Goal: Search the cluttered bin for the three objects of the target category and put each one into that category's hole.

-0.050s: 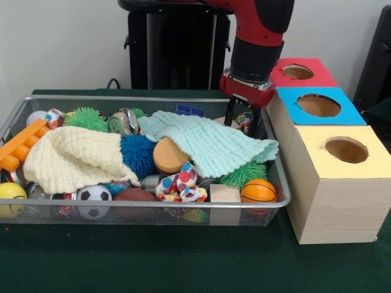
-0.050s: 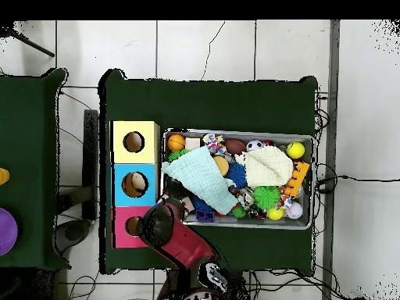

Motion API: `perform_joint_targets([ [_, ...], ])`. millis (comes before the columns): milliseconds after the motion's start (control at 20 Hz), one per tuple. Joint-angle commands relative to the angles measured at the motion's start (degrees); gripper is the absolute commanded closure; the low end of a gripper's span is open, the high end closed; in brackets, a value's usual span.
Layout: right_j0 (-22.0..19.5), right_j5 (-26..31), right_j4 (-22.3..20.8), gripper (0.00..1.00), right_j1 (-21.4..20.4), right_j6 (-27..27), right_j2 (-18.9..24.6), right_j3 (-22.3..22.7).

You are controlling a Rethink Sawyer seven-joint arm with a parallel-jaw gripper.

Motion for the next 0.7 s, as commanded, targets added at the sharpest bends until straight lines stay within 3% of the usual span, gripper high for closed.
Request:
perform_joint_targets([
  [50,-5.2,9.5,2.8,0.00,5.8,18.7,11.4,5.8],
  [450,-1.5,13.4,11.2,0.00,3.5,23.7,9.4,5.8],
  [650,4.6,14.7,17.1,0.00,4.4,25.3,3.9,3.9],
  [700,9.4,18.5,18.9,0.00,5.3,26.5,-1.2,2.1],
])
